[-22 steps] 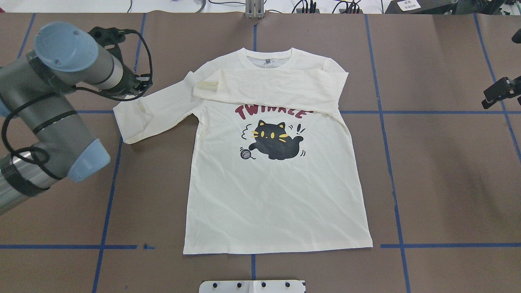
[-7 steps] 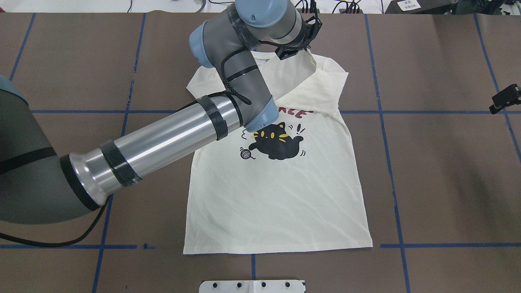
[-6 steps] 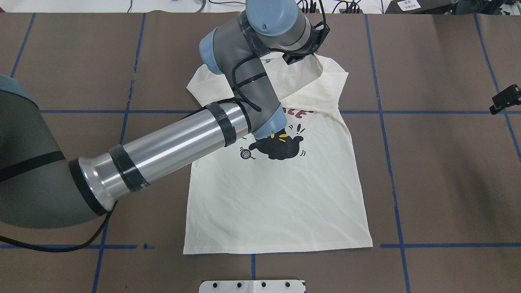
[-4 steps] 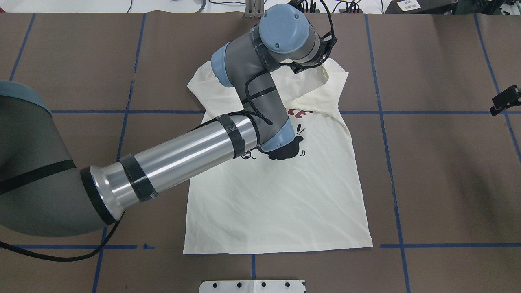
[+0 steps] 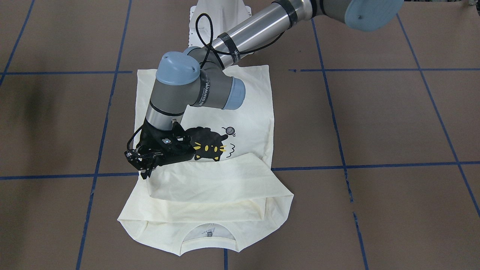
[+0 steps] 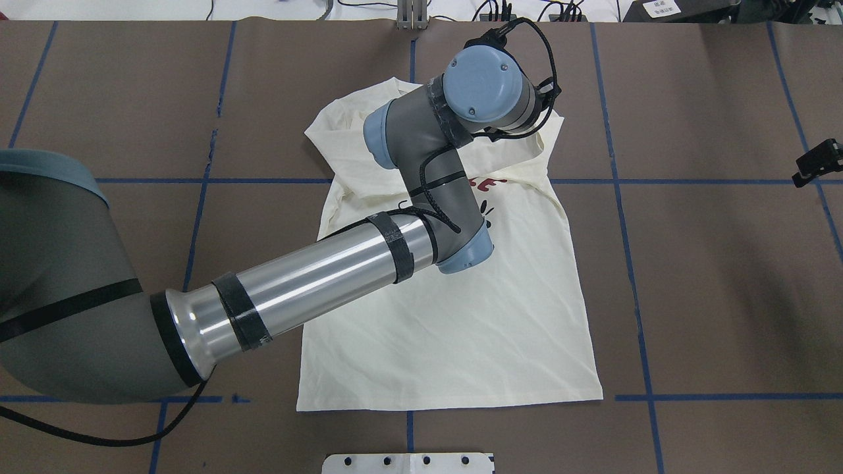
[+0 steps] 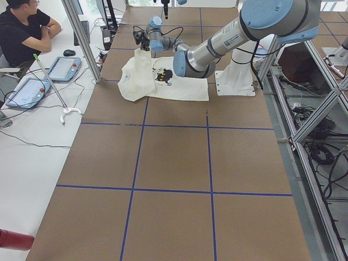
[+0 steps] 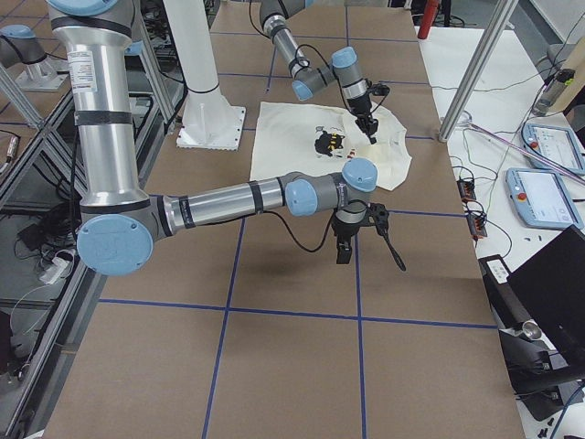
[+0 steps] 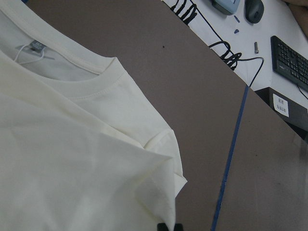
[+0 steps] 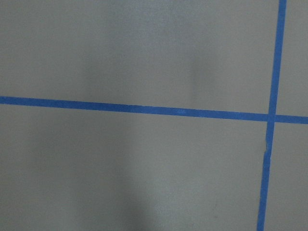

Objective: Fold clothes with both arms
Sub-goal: 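Release the sleeve and withdraw the left gripper from the shirt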

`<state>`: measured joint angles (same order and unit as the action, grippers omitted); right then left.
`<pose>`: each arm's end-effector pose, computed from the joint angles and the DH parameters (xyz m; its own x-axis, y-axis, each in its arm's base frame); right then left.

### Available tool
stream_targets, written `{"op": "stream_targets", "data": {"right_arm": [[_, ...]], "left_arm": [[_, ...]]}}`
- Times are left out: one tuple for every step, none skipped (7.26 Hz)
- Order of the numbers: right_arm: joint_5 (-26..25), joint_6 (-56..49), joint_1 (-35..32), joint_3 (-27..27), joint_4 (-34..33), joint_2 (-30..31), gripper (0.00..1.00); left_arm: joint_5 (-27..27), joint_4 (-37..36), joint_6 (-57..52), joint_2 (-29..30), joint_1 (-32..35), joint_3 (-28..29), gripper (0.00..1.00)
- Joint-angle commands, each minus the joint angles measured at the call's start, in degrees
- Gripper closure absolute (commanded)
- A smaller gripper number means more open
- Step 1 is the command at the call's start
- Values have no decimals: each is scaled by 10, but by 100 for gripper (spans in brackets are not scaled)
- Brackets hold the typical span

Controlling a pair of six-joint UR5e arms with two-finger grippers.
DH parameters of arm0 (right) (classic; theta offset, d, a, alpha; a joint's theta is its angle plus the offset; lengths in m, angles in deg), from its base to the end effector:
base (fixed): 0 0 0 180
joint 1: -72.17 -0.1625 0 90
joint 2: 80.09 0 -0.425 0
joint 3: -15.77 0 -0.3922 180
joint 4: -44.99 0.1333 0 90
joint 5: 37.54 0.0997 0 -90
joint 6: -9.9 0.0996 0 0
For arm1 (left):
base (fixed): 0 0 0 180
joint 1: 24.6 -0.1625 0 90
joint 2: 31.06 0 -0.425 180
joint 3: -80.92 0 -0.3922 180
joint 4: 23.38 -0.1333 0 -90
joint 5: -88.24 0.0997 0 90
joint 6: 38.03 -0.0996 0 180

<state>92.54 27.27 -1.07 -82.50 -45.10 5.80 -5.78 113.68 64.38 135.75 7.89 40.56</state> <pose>-0.0858 -0.5247 0.5556 0.7456 -0.0565 0.6640 0.0620 0.9980 0.0153 0.6790 -0.5822 0.0114 0.1210 -0.3312 -0.9358 0.5170 0.8258 -0.2254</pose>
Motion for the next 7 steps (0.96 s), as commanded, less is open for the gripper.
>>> {"op": "stream_targets", "data": {"right_arm": [[0,-1,0,1,0,-1,0],[1,1,-1,1,0,-5,0],[5,1,-1,1,0,-8,0],[6,1,-1,1,0,-11,0],[7,1,0,1,0,-17,0],[11,15,0,1,0,-25,0],[25,15,1,-1,0,-30,0]], "left_arm": [[10,28,-2,6,-6,16,1],[30,33,-15,7,-10,16,0],[29,34,-38,7,-9,14,0],[23,35,-64,6,-8,13,0],[19,34,-83,4,-5,13,0],[-4,31,-111,-1,11,13,0],[-33,30,-138,-19,26,7,0]]}}
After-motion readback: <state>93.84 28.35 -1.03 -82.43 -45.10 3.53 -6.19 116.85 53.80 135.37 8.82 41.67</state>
